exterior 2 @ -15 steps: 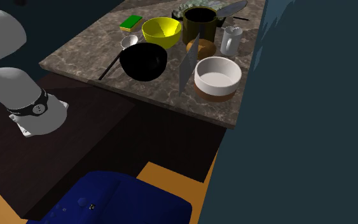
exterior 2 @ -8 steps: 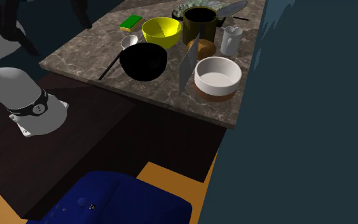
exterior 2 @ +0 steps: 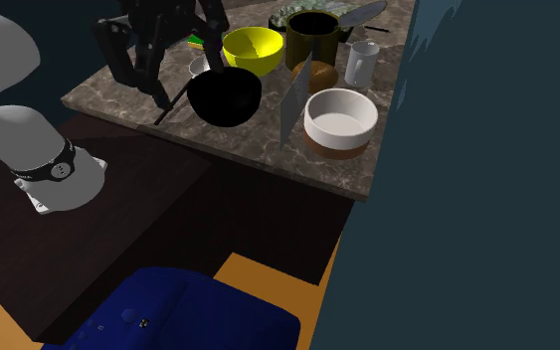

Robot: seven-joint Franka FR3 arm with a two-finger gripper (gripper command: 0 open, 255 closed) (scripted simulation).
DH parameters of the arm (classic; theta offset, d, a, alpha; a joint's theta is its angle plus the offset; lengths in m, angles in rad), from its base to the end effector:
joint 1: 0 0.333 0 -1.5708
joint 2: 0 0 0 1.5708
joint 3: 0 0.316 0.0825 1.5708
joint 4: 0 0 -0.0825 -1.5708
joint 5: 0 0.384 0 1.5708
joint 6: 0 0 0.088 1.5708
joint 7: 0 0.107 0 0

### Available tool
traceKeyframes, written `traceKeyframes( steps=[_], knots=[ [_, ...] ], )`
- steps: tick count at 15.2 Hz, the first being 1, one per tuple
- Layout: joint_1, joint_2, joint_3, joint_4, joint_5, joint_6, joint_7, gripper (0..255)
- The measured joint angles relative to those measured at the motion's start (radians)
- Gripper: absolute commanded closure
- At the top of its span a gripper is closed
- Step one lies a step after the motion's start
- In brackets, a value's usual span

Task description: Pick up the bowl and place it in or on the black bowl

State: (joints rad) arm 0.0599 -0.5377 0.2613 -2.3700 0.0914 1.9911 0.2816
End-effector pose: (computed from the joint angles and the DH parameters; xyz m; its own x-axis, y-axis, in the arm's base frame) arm 0.3827 0.1453 0.5270 0.9882 -0.0172 0.1520 -0.0178 -0.9998 0.0026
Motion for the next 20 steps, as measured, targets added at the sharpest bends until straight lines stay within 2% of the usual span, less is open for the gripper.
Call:
traceKeyframes(
  steps=[5, 10, 16, 20],
  knots=[
    [0.01, 0.14, 0.092, 0.02, -0.005, 0.116, 0.102, 0],
    [0.008, 0.303, 0.174, 0.075, -0.053, 0.214, 0.213, 0],
    [0.016, 0.528, 0.247, 0.188, -0.179, 0.295, 0.373, 0],
    [0.059, 0.698, 0.265, 0.285, -0.299, 0.331, 0.504, 0]
  ],
)
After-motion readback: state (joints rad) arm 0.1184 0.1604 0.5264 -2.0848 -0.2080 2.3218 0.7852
